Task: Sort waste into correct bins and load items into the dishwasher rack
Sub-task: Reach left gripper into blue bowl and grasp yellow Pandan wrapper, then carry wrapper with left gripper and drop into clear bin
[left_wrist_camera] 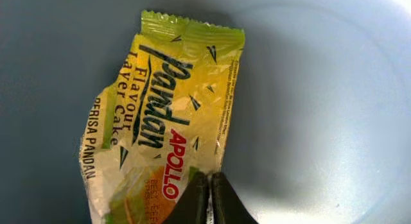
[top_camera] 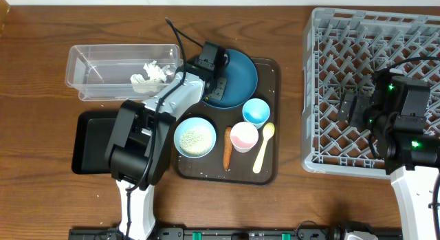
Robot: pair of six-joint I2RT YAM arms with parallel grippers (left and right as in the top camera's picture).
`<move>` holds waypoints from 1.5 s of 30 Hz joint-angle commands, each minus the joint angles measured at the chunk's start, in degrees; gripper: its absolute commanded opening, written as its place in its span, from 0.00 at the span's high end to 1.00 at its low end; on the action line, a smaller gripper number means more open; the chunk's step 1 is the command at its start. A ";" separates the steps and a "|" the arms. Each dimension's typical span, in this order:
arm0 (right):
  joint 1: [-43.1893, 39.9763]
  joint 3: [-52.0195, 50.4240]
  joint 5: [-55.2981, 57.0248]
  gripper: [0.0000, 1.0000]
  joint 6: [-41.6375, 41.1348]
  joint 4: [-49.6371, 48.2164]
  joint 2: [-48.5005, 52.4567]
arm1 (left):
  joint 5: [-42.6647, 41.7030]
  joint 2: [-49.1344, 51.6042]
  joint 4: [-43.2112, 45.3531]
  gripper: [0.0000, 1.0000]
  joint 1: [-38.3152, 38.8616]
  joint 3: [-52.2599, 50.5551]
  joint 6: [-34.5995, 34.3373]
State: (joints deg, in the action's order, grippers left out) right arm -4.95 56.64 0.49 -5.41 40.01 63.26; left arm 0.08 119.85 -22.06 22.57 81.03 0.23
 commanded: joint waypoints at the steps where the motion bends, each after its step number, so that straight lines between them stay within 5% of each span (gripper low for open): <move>1: 1.18 1.31 0.15 0.01 0.76 0.09 0.02 | 0.63 1.09 -0.02 0.94 0.02 -0.15 0.20; 11: 1.18 1.31 0.15 0.01 0.76 0.07 0.02 | 0.63 -4.35 1.27 0.94 0.02 0.26 0.20; 12: 1.18 1.31 0.15 0.01 0.76 0.07 0.02 | 0.63 -4.72 1.88 0.89 0.02 0.26 0.17; 14: 1.18 1.31 0.15 0.01 0.76 0.07 0.02 | 0.59 -4.90 2.82 0.60 0.11 0.26 0.17; 15: 1.18 1.31 0.15 0.01 0.76 0.07 0.04 | 0.59 -4.83 3.13 0.56 0.22 0.24 0.17; 24: 1.18 1.31 0.13 0.01 0.76 0.11 0.04 | 0.59 -2.05 6.54 0.46 0.66 0.17 0.17; 39: 1.18 1.31 0.15 0.01 0.76 0.11 0.02 | 0.61 3.08 7.30 0.45 0.66 0.17 0.17; 45: 1.18 1.31 0.15 0.01 0.76 0.11 0.02 | 0.63 3.61 6.54 0.70 0.66 0.17 0.17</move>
State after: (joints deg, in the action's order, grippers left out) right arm -4.95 56.64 0.49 -5.41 40.05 63.26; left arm 0.21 121.75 -14.83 23.09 81.03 0.03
